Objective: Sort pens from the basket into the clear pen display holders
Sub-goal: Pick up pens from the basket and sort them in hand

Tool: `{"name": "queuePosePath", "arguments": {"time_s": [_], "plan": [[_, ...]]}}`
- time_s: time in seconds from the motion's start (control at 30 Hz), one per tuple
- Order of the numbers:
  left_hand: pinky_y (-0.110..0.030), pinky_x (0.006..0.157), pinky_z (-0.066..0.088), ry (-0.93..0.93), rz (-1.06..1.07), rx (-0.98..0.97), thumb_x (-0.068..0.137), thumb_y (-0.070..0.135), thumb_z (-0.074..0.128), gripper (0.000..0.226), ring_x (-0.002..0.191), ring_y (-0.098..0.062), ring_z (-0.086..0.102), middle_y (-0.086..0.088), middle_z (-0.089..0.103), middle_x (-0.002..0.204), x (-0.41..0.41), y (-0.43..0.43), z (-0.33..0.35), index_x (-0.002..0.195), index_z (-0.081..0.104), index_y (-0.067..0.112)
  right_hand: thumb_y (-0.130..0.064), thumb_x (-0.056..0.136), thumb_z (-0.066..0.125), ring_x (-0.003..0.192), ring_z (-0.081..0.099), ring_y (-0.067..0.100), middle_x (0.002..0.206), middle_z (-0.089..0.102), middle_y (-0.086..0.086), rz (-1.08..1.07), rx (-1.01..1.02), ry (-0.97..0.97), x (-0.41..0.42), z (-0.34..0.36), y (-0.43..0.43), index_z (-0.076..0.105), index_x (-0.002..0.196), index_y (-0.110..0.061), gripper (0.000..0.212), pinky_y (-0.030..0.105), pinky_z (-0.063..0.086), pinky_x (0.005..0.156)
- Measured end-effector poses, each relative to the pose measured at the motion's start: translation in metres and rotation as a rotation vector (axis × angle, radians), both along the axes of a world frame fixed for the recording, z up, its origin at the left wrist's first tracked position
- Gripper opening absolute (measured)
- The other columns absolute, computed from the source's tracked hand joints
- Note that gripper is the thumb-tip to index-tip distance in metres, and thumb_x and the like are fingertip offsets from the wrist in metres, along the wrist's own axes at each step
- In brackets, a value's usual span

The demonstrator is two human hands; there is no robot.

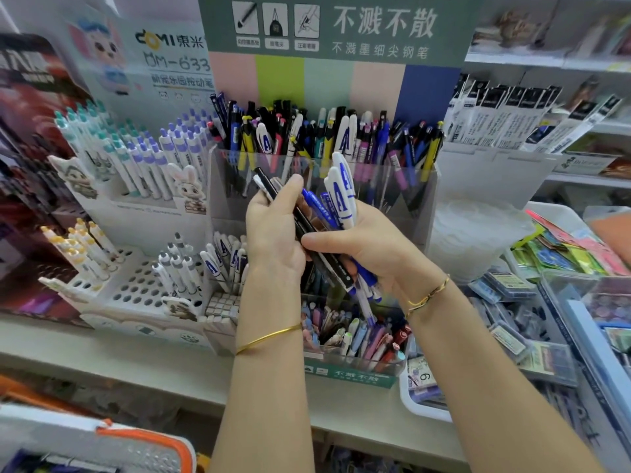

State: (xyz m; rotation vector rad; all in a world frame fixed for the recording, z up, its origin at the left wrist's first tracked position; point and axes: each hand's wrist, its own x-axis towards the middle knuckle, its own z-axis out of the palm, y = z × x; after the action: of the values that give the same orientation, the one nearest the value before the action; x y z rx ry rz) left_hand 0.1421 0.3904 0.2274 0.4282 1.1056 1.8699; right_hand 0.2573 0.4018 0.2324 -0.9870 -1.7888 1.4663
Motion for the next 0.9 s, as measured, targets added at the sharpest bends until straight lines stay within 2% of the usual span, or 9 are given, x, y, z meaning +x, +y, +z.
{"name": "queuePosePath", "arguments": {"time_s": [0.1,0.2,0.27,0.33,0.43,0.57,0.73,0.83,0.9], "plan": [[-0.038,0.067,0.058,0.058,-0.093,0.01,0.098,0.017,0.055,0.012,0.069,-0.022,0.064,-0.008,0.063,0.076,0.002,-0.002,0.001,0.091,0.055,0.006,-0.01,0.08,0.075,0.044,0.046,0.019,0.066,0.059,0.011,-0.04,0.005,0.033,-0.002,0.001,-0.001,0.059,0.098,-0.004,0.025,0.026,0.042,0.044],[-0.046,0.067,0.057,0.111,-0.198,-0.034,0.101,0.025,0.048,0.029,0.087,-0.036,0.068,-0.019,0.071,0.1,0.007,-0.003,-0.004,0.113,0.056,0.0,-0.009,0.081,0.074,0.034,0.041,0.009,0.057,0.054,0.007,-0.082,0.031,0.095,-0.005,0.002,0.0,0.063,0.097,-0.006,0.019,0.021,0.037,0.035],[-0.044,0.066,0.053,0.111,-0.22,-0.024,0.102,0.026,0.046,0.031,0.093,-0.041,0.065,-0.024,0.069,0.108,0.01,-0.004,-0.004,0.114,0.06,0.001,-0.009,0.081,0.074,0.034,0.04,0.009,0.051,0.053,0.001,-0.087,0.051,0.106,-0.004,0.003,0.001,0.065,0.089,-0.014,0.013,0.021,0.037,0.035],[-0.048,0.073,0.053,0.086,-0.221,-0.009,0.102,0.023,0.045,0.027,0.096,-0.041,0.066,-0.024,0.069,0.109,0.011,-0.005,-0.003,0.106,0.064,0.005,-0.013,0.082,0.074,0.035,0.04,0.009,0.05,0.052,0.0,-0.072,0.058,0.088,-0.003,0.003,0.001,0.065,0.086,-0.021,0.013,0.021,0.037,0.035],[-0.049,0.072,0.053,0.087,-0.231,0.007,0.103,0.022,0.043,0.026,0.088,-0.039,0.066,-0.023,0.07,0.106,0.01,-0.006,-0.002,0.097,0.065,0.009,-0.015,0.082,0.074,0.034,0.039,0.01,0.053,0.049,0.008,-0.083,0.047,0.089,-0.001,0.003,0.0,0.066,0.084,-0.012,0.009,0.02,0.036,0.035],[-0.04,0.056,0.053,0.103,-0.252,0.001,0.102,0.023,0.042,0.031,0.07,-0.037,0.065,-0.028,0.069,0.1,0.006,-0.005,-0.004,0.101,0.064,0.001,-0.016,0.084,0.072,0.034,0.039,0.009,0.054,0.049,0.01,-0.102,0.008,0.103,-0.001,0.002,0.001,0.064,0.082,-0.012,0.009,0.02,0.037,0.035],[-0.035,0.045,0.05,0.111,-0.23,0.005,0.101,0.019,0.042,0.032,0.062,-0.036,0.064,-0.031,0.068,0.102,0.004,-0.006,-0.004,0.111,0.058,-0.007,-0.015,0.085,0.07,0.035,0.04,0.009,0.052,0.048,0.004,-0.105,-0.011,0.134,-0.006,0.002,0.0,0.064,0.079,-0.015,0.01,0.021,0.038,0.035],[-0.036,0.043,0.05,0.084,-0.261,0.017,0.103,0.02,0.041,0.034,0.056,-0.036,0.063,-0.032,0.067,0.102,0.001,-0.008,-0.001,0.117,0.054,-0.008,-0.019,0.088,0.067,0.035,0.04,0.009,0.054,0.048,0.004,-0.105,-0.043,0.15,-0.005,0.002,0.001,0.062,0.084,-0.01,0.011,0.022,0.039,0.036],[-0.04,0.048,0.054,0.049,-0.276,0.033,0.103,0.019,0.041,0.032,0.066,-0.036,0.067,-0.03,0.067,0.104,-0.001,-0.01,0.0,0.119,0.053,-0.007,-0.019,0.09,0.065,0.035,0.04,0.009,0.053,0.048,0.003,-0.092,-0.057,0.148,-0.004,0.002,0.002,0.061,0.083,-0.009,0.013,0.022,0.038,0.036]]}}
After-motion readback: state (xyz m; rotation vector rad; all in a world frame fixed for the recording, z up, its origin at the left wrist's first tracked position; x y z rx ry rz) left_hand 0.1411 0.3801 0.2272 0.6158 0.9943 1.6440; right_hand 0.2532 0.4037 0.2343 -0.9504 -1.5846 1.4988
